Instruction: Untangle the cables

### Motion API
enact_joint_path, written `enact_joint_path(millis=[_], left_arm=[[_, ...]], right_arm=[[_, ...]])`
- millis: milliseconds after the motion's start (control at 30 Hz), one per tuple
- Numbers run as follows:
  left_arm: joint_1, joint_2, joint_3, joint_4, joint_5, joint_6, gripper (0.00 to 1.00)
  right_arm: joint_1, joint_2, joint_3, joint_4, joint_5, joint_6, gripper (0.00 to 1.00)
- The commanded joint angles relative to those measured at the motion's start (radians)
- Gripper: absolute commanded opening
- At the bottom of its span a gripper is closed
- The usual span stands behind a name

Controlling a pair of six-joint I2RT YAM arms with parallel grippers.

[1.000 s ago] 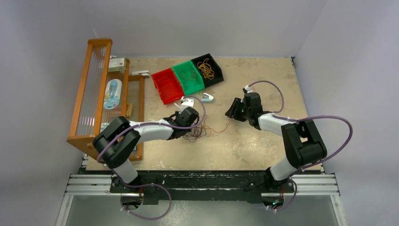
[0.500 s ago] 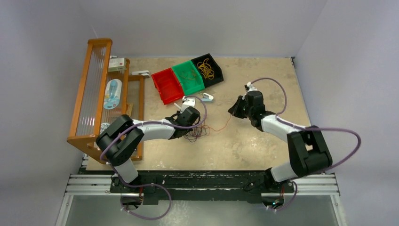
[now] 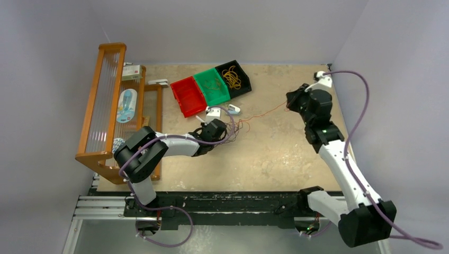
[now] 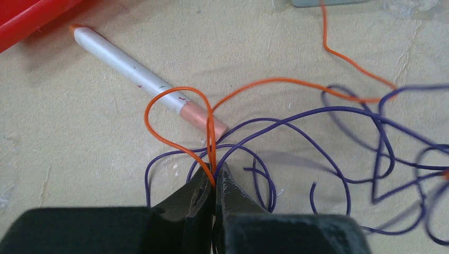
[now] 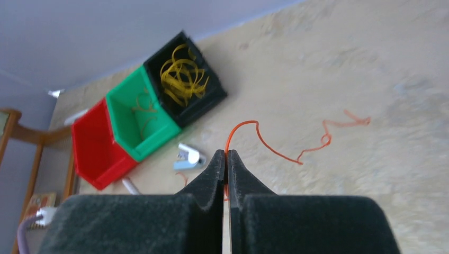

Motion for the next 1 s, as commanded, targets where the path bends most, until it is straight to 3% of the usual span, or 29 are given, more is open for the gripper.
enact_joint_path(millis=[0, 400, 967], left_arm=[[0.001, 0.061, -0.019, -0.039, 0.044, -0.020, 0.00], [0.001, 0.081, -0.025, -0.047, 0.008, -0.018, 0.00], [0.003, 0.079, -0.062, -0.049, -0.050, -0.040, 0.00]], right_arm=[[-0.079, -0.057, 0.123, -0.091, 0.060, -0.088, 0.00], [-0.109, -0.095, 0.315, -0.188, 0.275, -0.239, 0.00], [-0.115, -0.139, 0.418, -0.191, 0.527, -0.411, 0.00]])
